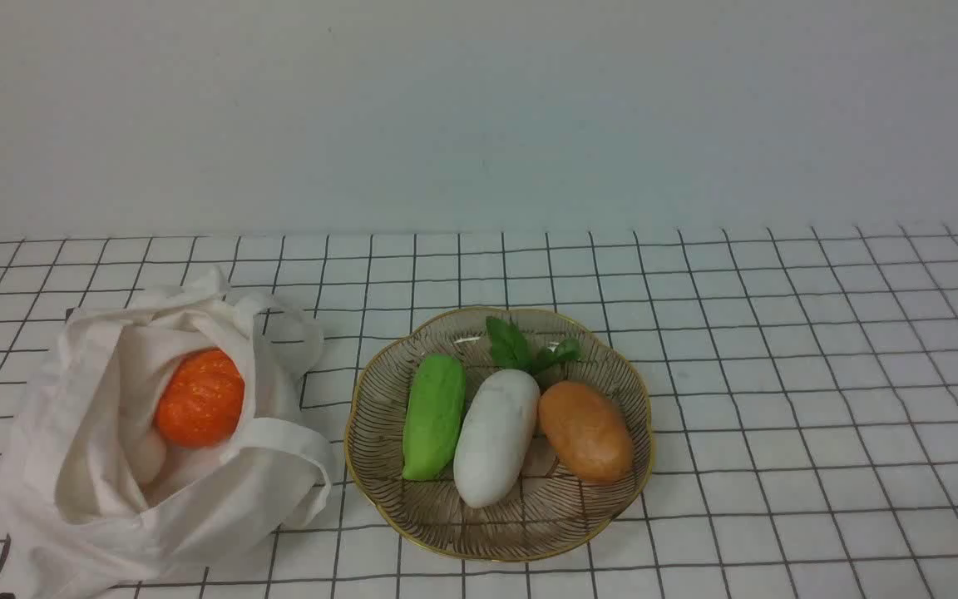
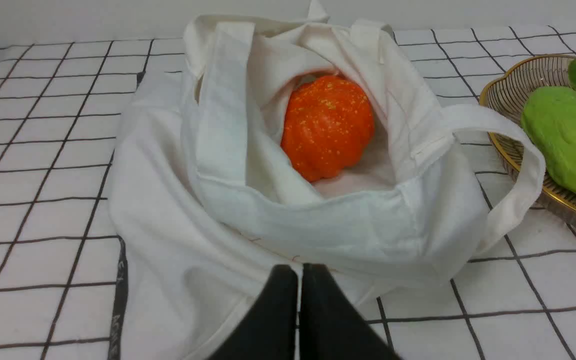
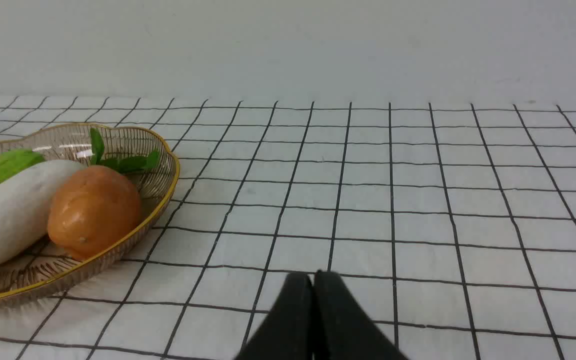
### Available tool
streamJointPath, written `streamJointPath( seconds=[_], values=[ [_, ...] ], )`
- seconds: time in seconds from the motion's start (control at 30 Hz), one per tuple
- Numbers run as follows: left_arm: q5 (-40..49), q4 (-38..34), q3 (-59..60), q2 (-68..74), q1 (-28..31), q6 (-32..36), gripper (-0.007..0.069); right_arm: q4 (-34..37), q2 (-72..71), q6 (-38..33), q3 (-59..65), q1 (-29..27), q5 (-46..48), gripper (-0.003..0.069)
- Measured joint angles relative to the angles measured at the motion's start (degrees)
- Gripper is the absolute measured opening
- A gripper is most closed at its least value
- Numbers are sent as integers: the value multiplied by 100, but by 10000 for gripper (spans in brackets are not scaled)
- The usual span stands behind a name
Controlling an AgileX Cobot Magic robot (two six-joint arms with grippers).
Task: Take vegetables from bag on white checkered tablecloth place on plate.
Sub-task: 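Reach into the cloth bag and grasp the pumpkin with the left gripper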
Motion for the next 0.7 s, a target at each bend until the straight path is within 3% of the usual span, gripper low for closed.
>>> streamJointPath(
  seconds=[0.7],
  values=[
    [-103, 0, 0, 0, 0, -97, -8, 0, 0, 0, 0, 0, 0, -14]
  ],
)
